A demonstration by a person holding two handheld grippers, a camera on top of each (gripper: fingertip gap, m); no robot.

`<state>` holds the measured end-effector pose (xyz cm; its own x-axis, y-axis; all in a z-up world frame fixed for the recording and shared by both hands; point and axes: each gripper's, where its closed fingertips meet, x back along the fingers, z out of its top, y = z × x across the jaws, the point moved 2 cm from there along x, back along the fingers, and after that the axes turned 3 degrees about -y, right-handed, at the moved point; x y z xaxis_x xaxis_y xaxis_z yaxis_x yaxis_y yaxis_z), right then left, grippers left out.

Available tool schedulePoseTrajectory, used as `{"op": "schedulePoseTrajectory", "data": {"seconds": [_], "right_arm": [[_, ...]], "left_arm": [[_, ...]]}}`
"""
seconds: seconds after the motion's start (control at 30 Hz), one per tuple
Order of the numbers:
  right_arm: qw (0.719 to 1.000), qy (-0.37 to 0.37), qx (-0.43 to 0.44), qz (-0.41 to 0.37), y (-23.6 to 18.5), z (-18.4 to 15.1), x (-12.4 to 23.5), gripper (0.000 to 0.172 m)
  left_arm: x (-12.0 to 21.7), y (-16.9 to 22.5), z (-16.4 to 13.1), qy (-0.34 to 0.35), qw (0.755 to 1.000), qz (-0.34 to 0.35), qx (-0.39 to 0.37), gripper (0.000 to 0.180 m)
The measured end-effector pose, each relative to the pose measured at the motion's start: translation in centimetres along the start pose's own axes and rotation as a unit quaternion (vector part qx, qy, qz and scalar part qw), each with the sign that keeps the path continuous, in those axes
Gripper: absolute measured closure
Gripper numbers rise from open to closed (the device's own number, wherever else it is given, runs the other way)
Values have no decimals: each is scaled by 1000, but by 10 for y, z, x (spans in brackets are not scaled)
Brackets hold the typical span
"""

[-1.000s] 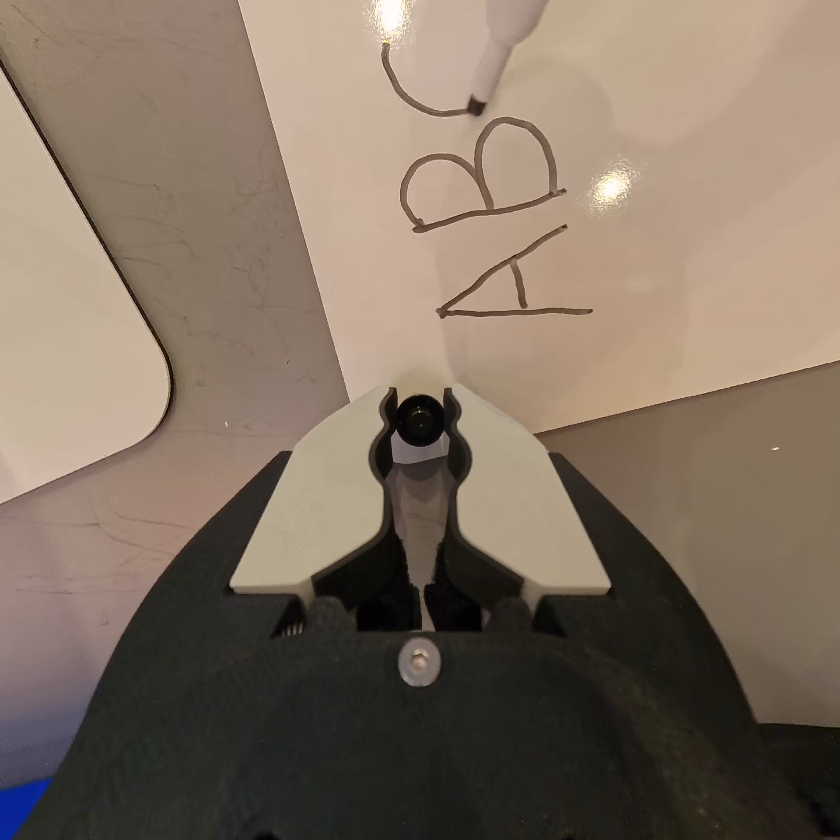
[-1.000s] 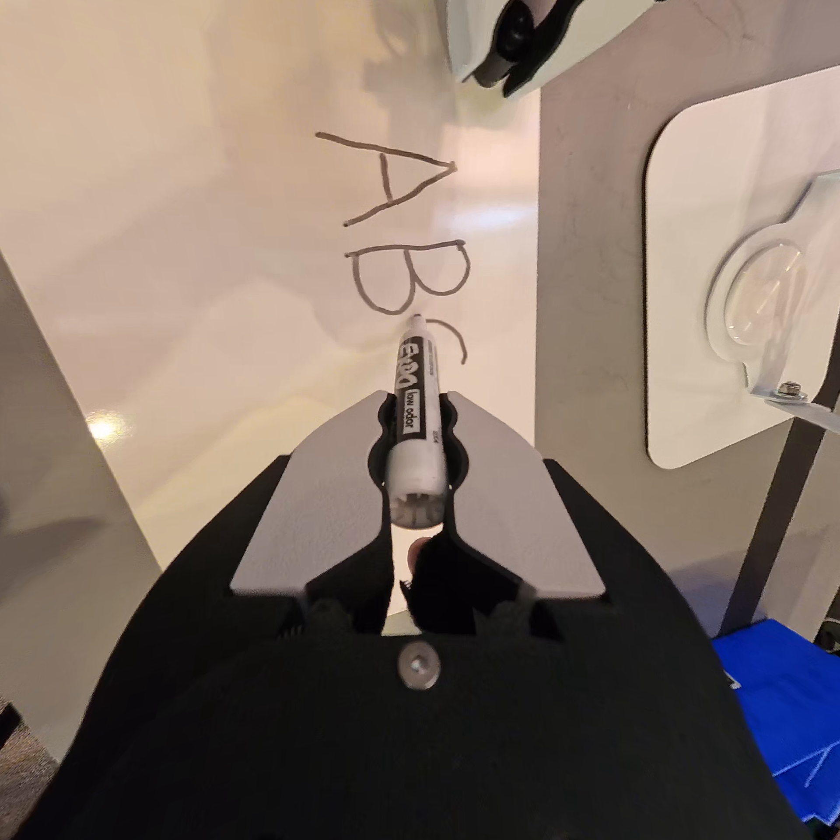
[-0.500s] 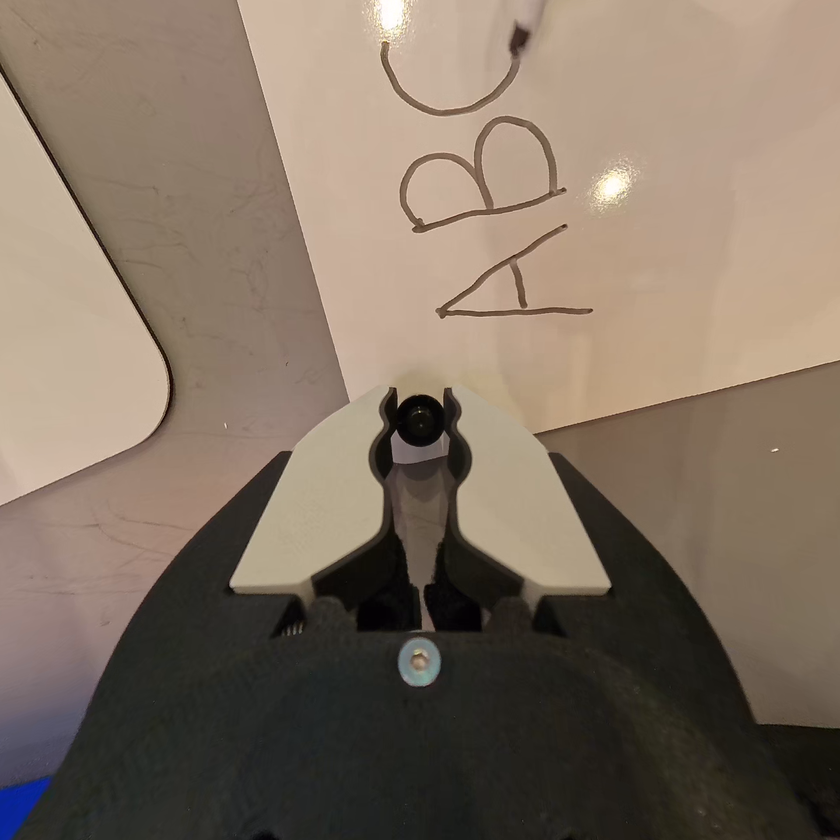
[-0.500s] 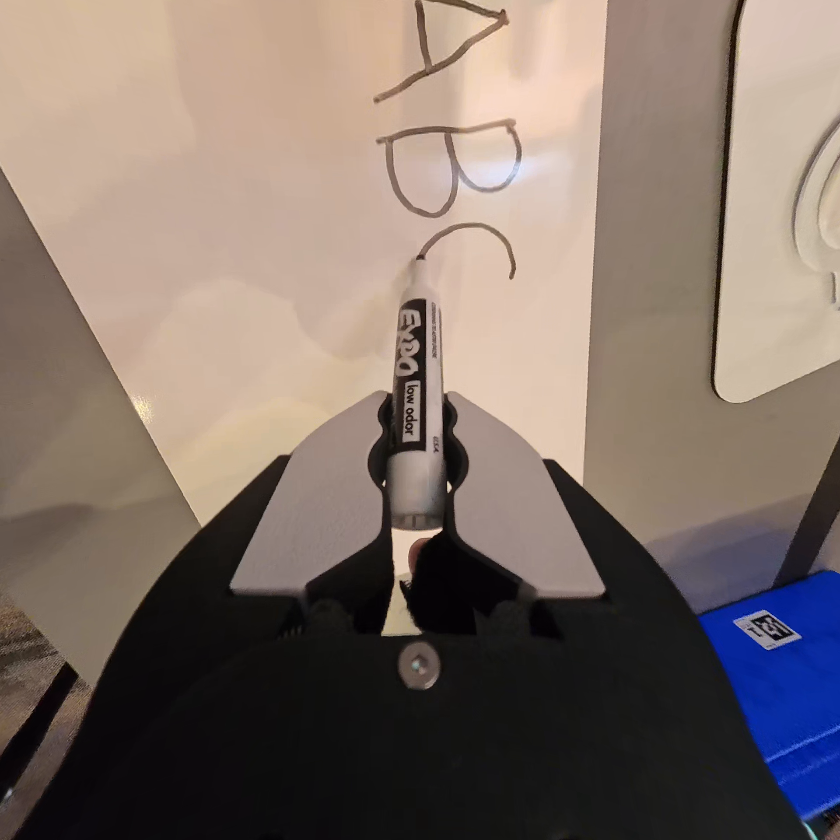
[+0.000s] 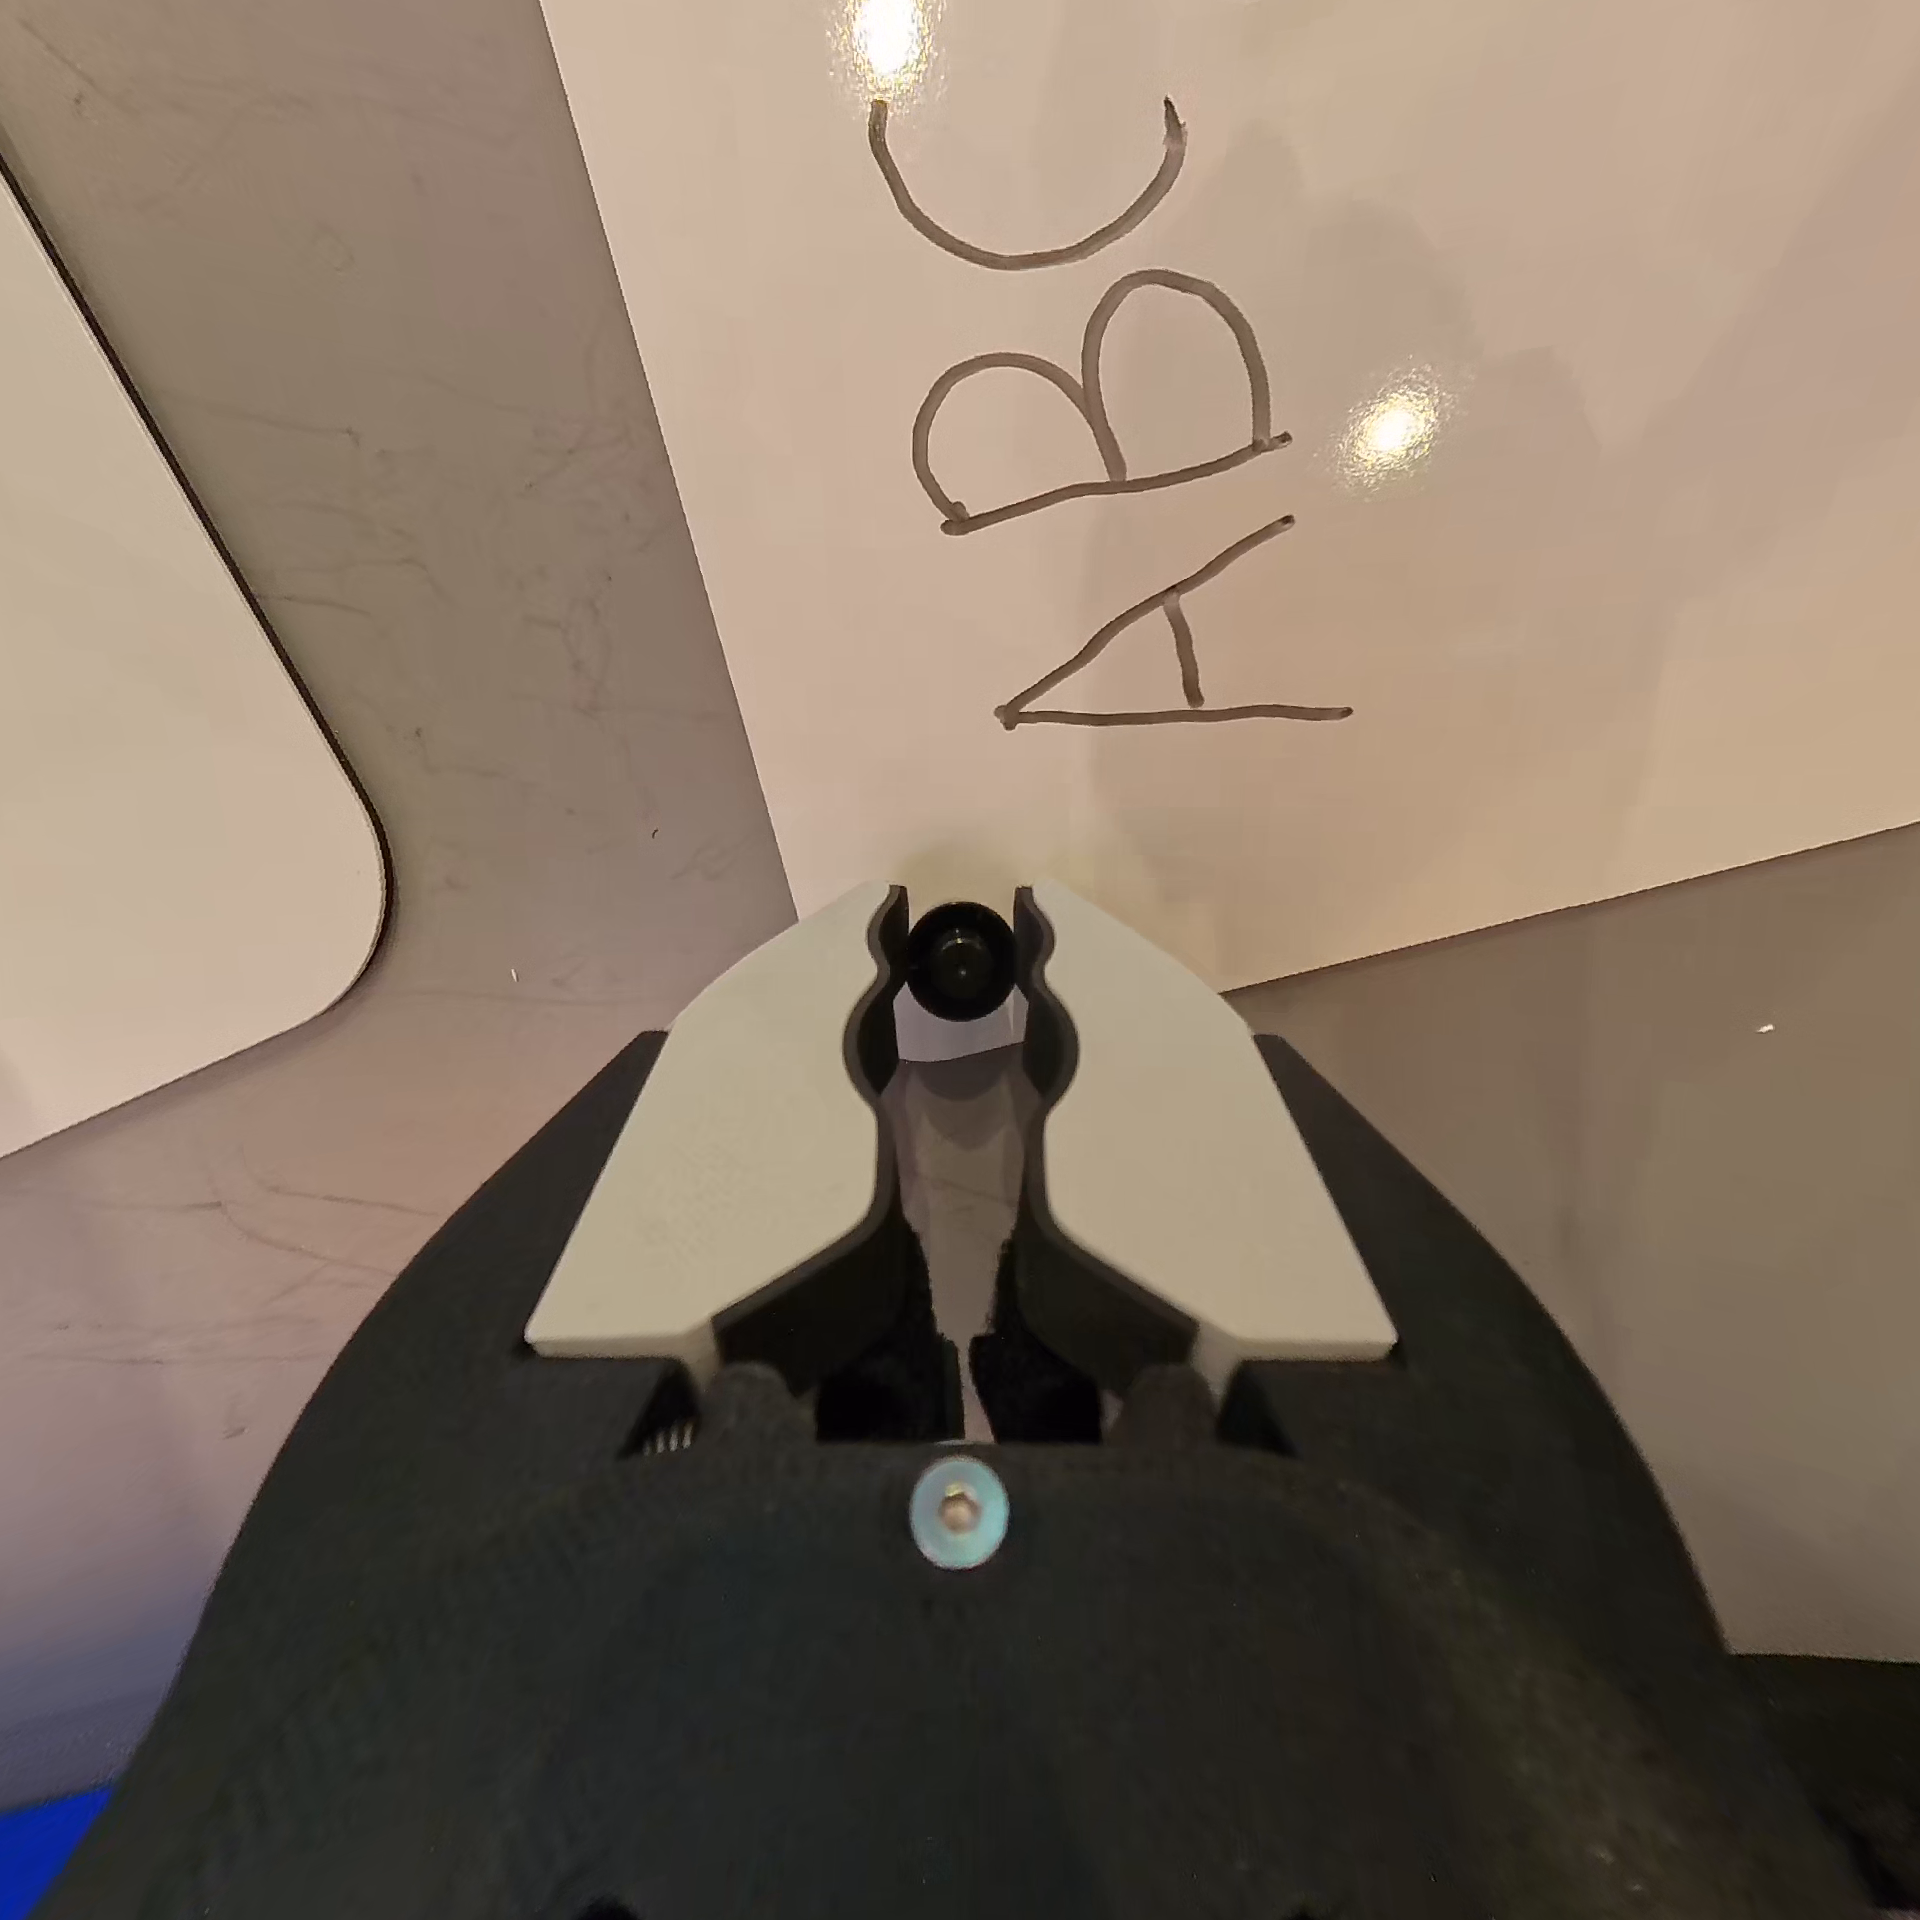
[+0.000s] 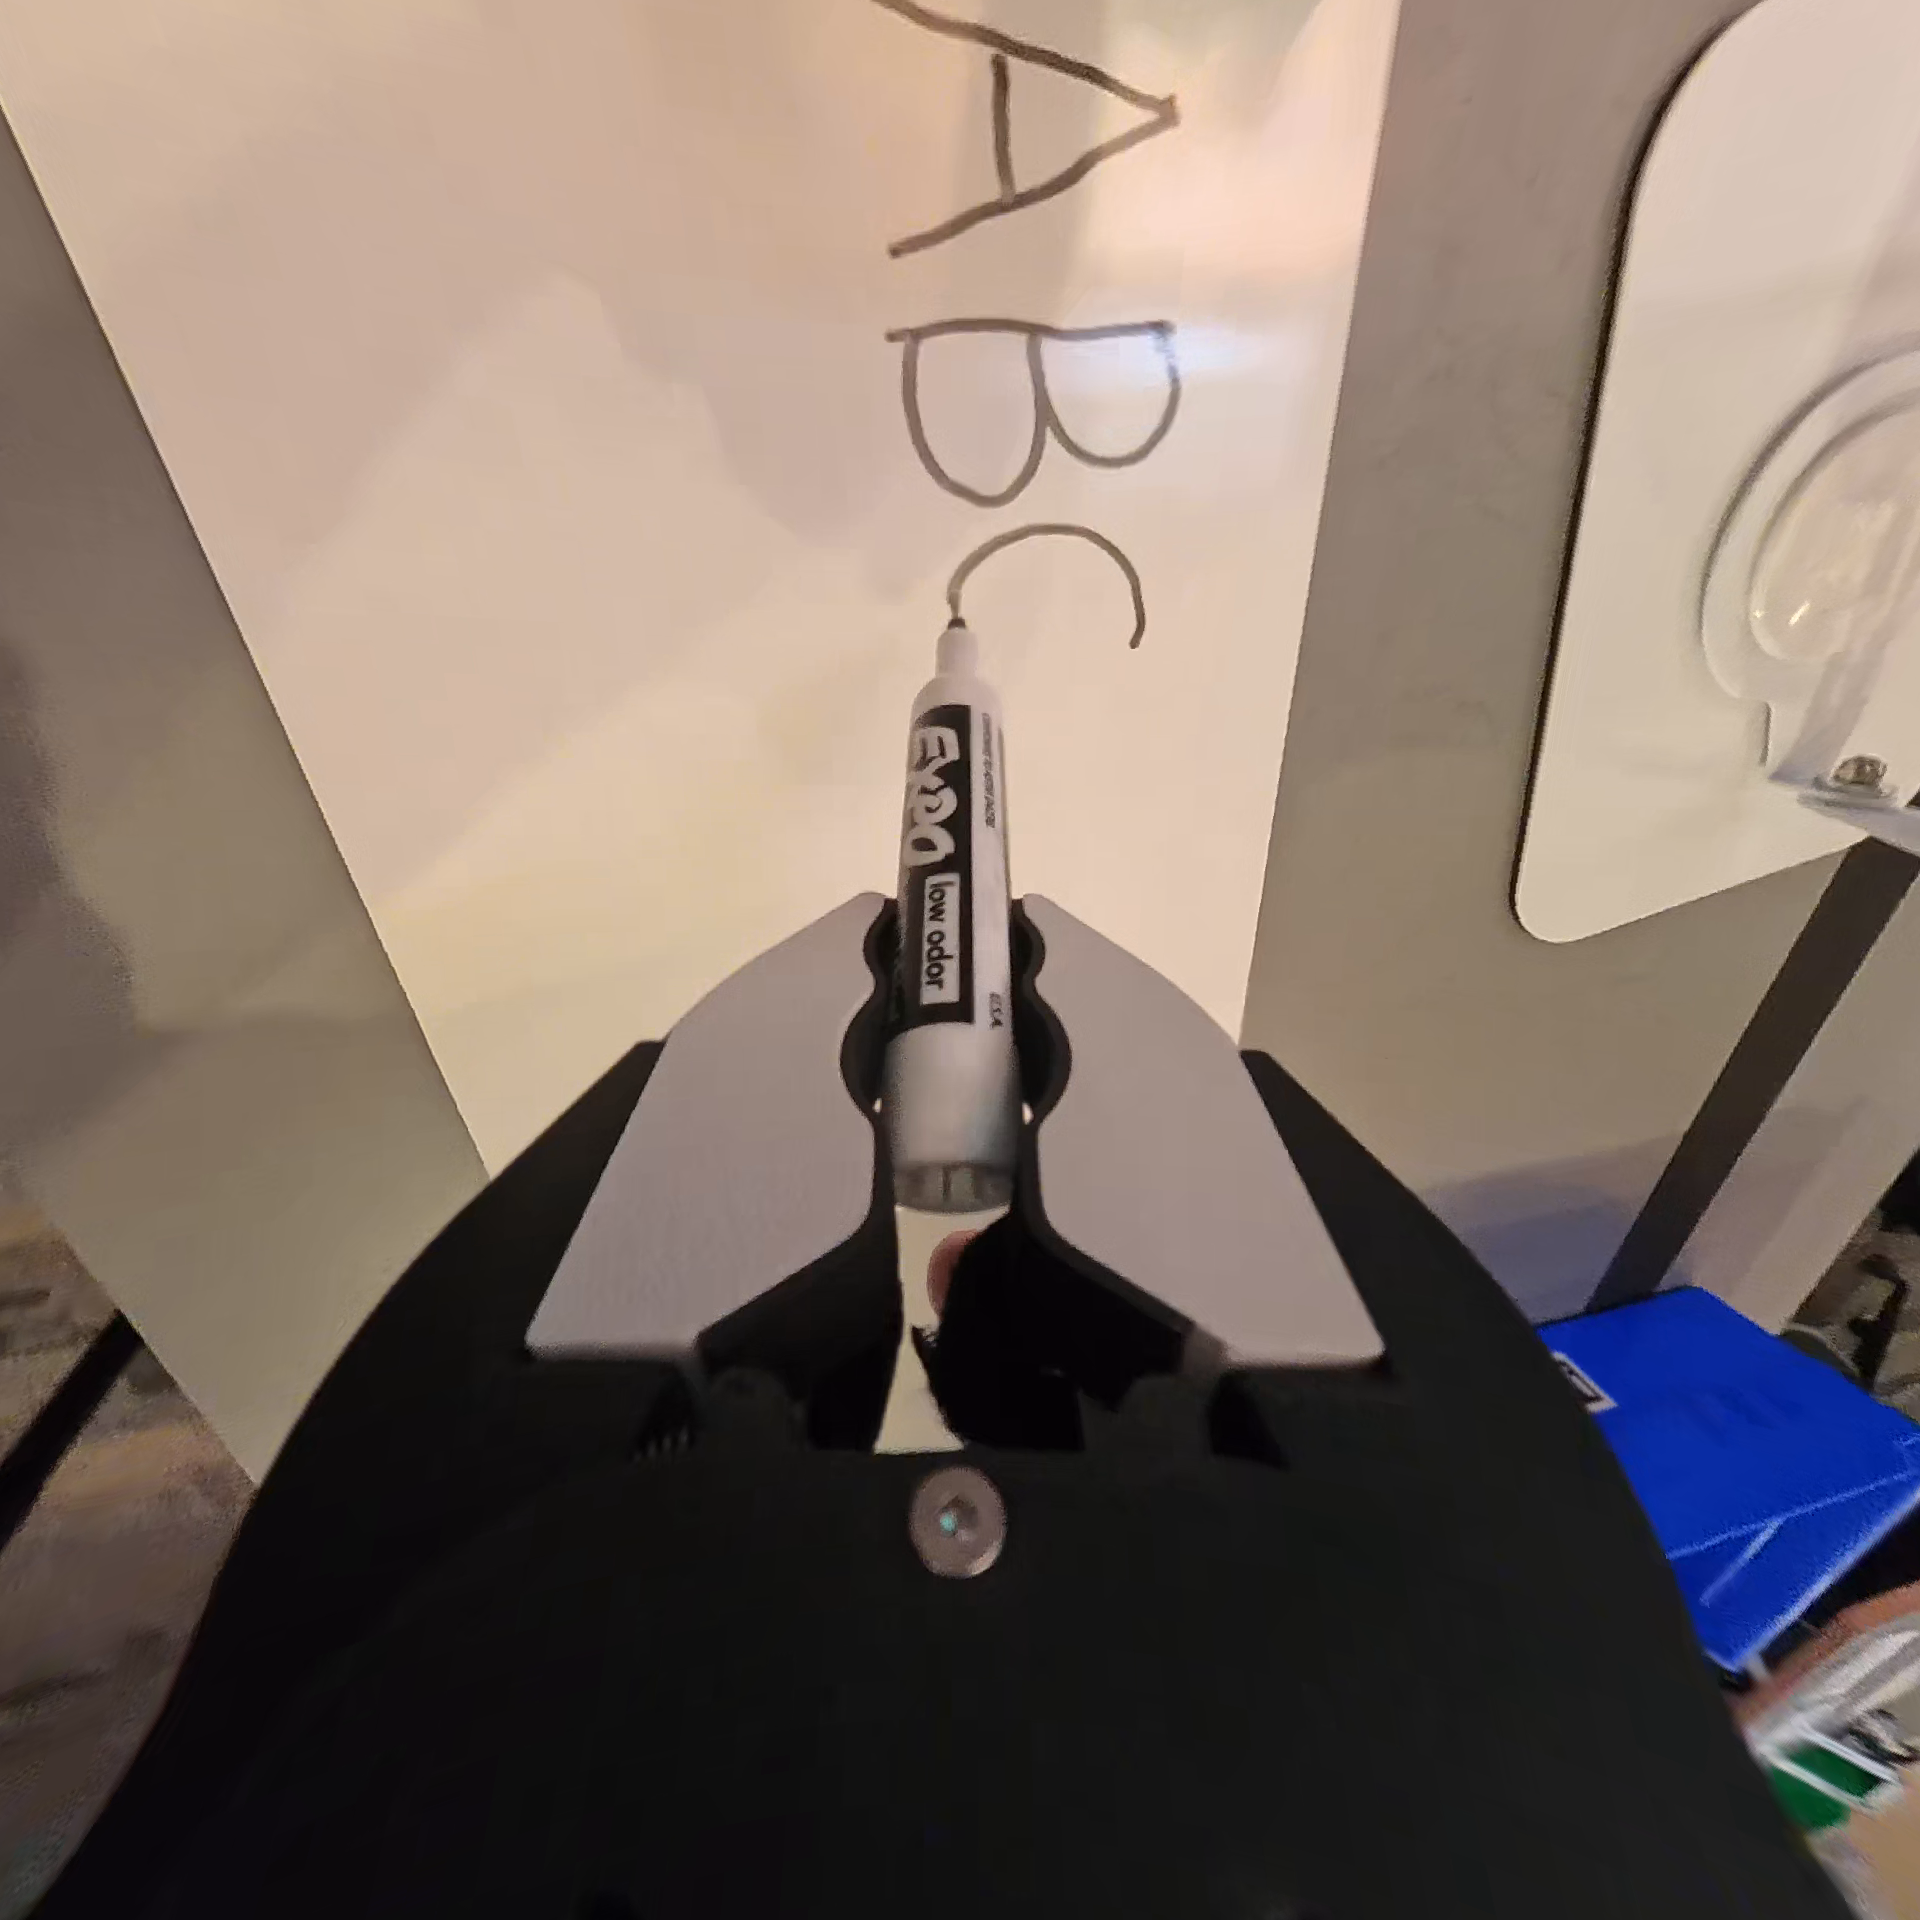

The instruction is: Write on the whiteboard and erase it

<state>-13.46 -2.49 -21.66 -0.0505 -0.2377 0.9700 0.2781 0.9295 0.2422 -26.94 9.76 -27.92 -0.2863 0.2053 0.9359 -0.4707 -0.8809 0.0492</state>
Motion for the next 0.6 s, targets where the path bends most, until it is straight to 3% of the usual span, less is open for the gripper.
{"op": "schedulePoseTrajectory", "data": {"seconds": [0.2, 0.6], "right_arm": [[999, -32, 42, 11, 5, 11, -4, 151], [998, -38, 44, 15, 4, 12, -14, 151]], "left_arm": [[0, 0, 0, -2, 1000, 2, -1, 160], [0, 0, 0, -1, 1000, 1, -1, 160]]}}
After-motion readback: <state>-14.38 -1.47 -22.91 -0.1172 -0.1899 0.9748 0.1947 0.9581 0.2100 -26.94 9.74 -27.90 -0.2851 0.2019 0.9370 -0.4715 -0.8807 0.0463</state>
